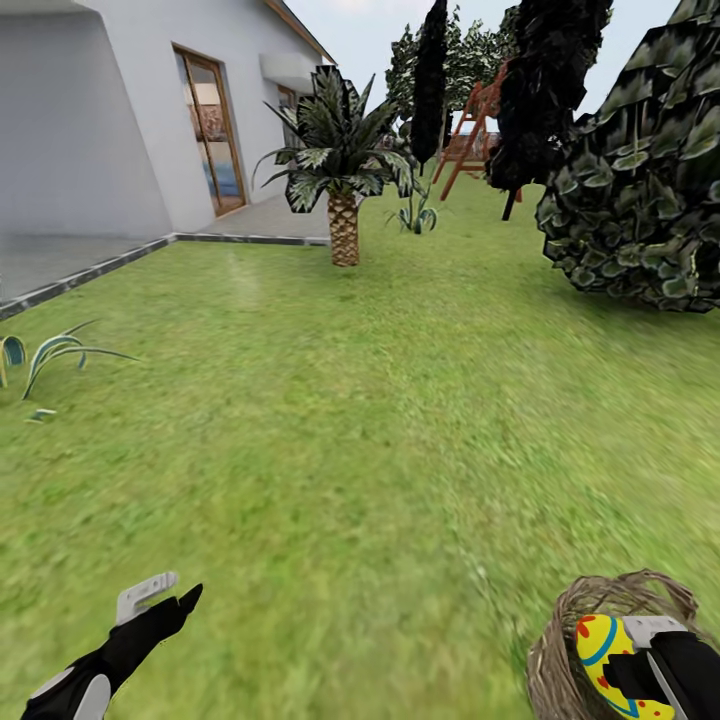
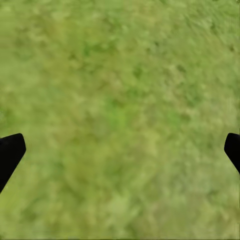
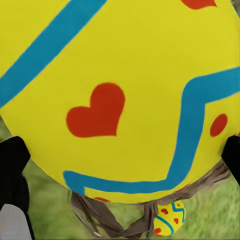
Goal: Take the three Easter eggs out of the wicker basket on the lawn in the garden, then place them on the lawn next to a single tree (choose any tree) so that all three eggs are next to the same tree and none are left in the basket.
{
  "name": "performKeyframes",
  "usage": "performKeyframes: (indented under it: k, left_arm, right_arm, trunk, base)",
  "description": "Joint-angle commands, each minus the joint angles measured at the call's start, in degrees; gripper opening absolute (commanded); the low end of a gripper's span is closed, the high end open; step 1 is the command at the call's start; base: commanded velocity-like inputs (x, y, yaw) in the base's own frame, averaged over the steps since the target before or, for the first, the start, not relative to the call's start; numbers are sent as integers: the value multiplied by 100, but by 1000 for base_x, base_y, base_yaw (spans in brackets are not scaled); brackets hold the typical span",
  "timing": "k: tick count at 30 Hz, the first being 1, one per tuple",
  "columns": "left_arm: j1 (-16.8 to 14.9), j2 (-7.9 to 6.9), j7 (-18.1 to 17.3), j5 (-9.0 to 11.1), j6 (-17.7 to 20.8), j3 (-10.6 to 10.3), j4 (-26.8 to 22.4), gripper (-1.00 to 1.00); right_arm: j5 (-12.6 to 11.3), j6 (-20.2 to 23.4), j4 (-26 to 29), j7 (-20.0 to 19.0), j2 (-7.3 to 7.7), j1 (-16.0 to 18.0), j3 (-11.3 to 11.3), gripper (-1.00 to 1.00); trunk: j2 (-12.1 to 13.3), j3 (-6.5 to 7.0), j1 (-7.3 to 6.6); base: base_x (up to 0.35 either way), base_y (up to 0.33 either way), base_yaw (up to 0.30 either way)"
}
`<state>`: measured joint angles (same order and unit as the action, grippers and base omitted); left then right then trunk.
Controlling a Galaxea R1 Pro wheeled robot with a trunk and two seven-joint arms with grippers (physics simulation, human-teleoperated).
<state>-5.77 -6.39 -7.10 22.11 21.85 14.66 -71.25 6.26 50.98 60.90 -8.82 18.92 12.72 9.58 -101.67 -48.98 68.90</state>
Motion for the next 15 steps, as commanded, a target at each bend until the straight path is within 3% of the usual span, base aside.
performKeyframes:
  k: [1, 12, 15]
  left_arm:
    - [-3, -1, -22, 42, 38, 10, -7, 100]
    - [-3, -3, -24, 48, 38, 9, -3, 100]
    - [-3, -3, -27, 48, 38, 10, -3, 100]
  right_arm:
    - [60, 26, 9, -58, -1, 2, 8, -100]
    - [57, 26, 11, -58, 6, 2, 17, -100]
    - [15, 31, 15, -66, 22, 2, 105, -100]
  trunk:
    - [-2, -5, 2]
    - [-2, -5, 2]
    - [-2, 3, 2]
  base:
    - [242, 236, 0]
    - [278, 232, -1]
    - [281, 231, -187]
